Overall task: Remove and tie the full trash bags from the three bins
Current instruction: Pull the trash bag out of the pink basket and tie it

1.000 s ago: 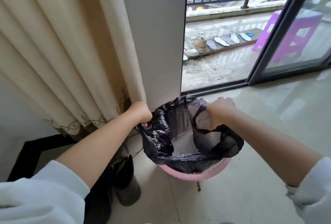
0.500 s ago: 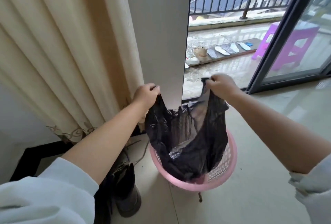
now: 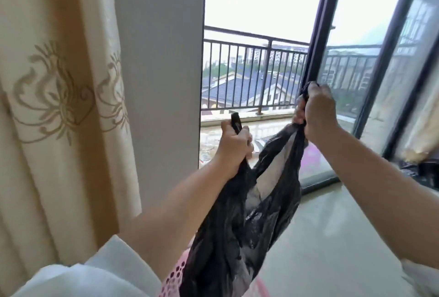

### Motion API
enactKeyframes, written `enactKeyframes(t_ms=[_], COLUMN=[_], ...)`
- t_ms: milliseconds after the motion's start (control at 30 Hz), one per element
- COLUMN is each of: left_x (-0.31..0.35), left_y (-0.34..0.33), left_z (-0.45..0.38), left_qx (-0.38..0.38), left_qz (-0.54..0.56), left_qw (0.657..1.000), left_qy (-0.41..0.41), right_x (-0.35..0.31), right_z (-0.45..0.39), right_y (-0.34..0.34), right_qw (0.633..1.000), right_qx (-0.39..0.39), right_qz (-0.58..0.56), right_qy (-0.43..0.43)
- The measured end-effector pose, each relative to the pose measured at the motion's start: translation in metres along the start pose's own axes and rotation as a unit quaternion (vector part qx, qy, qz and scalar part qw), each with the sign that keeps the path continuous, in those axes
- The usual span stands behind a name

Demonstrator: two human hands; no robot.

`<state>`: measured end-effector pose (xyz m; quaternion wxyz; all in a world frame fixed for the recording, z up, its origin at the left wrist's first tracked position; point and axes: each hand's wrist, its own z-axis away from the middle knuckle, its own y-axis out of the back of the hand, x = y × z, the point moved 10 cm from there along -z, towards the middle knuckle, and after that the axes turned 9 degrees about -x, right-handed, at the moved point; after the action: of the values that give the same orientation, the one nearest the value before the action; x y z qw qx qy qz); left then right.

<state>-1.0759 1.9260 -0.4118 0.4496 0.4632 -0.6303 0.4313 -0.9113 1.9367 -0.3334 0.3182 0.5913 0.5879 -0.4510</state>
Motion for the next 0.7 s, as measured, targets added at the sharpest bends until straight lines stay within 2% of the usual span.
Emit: enactKeyframes(t_ms=[133, 200, 267, 367, 500, 700], left_x=[0.018, 0.001, -0.023, -0.061, -0.13, -0.218], left_y=[-0.065, -0.1, -0.133, -0.161, -0.19, -0.22], left_z=[-0.034, -0.043, -0.043, -0.043, -0.029, 0.003], left_qx=[-0.042, -0.074, -0.118, -0.123, -0.174, -0.2], left_qz=[0.004, -0.012, -0.078, -0.186, -0.235, -0.274], left_qw=[0.999, 0.996, 0.987, 0.972, 0.949, 0.926], left_qy=[0.005, 0.043, 0.075, 0.072, 0.117, 0.165], right_x=[-0.048, -0.047, -0.026, 0.021, 0.088, 0.165], right_z=[0.006, 0.014, 0.022, 0.04, 0.076, 0.118], right_y=[0.068, 0.102, 0.133, 0.171, 0.202, 0.262], right_qw=[0.994, 0.987, 0.976, 0.962, 0.957, 0.907], right_qx=[0.085, 0.128, 0.154, 0.169, 0.14, 0.174], right_qz=[0.053, 0.097, 0.155, 0.2, 0.215, 0.338], right_qy=[0.035, 0.021, -0.018, -0.082, -0.135, -0.182])
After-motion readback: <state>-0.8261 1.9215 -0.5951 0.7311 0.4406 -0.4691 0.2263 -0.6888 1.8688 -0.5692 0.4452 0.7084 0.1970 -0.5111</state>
